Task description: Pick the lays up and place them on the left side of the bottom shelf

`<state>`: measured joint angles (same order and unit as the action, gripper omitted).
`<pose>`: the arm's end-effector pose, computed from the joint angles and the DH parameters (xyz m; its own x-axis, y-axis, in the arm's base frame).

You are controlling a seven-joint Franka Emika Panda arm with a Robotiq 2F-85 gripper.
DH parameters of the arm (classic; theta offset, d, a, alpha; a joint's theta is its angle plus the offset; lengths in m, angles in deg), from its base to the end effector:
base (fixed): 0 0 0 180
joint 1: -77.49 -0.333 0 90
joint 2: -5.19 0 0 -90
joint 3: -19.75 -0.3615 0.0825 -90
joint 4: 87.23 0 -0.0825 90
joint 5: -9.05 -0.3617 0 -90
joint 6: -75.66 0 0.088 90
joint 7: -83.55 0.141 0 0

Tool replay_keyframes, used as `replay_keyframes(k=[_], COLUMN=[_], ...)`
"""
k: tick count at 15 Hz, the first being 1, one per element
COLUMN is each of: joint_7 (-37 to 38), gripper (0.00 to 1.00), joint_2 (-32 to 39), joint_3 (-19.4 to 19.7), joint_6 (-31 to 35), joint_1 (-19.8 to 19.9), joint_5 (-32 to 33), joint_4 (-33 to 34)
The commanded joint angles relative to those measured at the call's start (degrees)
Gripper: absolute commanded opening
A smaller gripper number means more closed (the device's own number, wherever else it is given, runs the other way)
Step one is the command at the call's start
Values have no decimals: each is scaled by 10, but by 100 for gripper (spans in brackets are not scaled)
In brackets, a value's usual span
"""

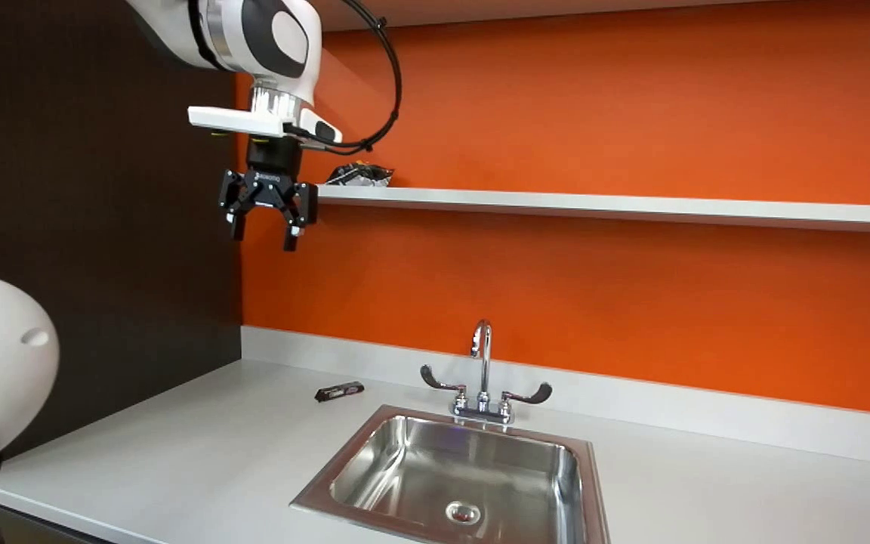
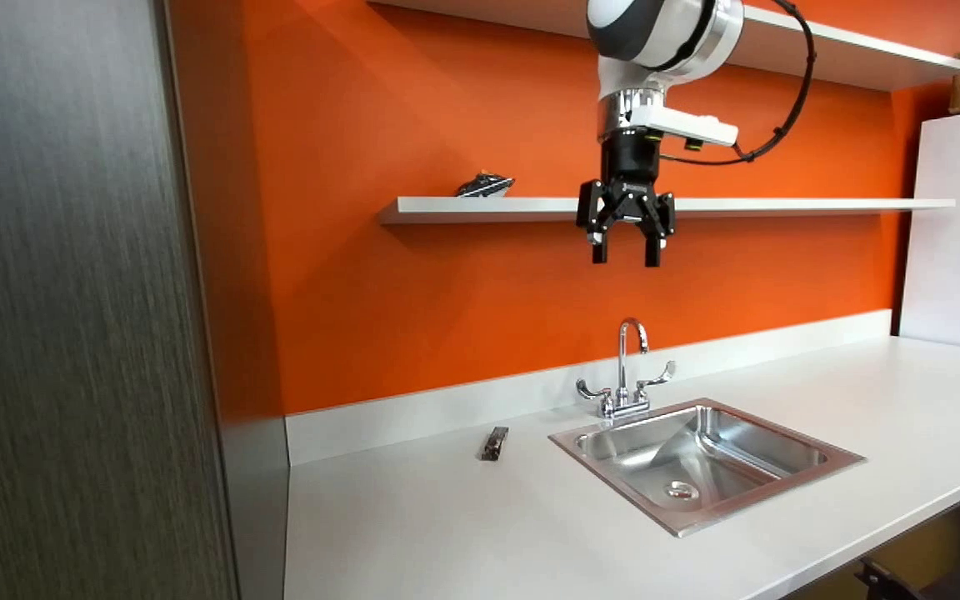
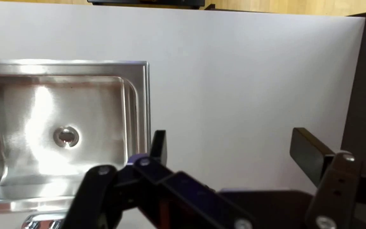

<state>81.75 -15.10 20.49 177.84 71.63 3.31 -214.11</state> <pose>0.3967 0.0470 0.5297 0.9921 0.1002 -0.0748 0.0923 -0.9904 -0.1027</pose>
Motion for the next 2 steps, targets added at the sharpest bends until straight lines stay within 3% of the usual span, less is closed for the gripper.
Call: replay_keyframes(k=[1,2], joint_7=[-3,-3], gripper=[100,100], joint_2=[-7,-13], joint_3=[-9,-8], joint_6=[-2,-2], joint_1=[14,15], joint_5=[-3,-3], joint_4=[-14,-25])
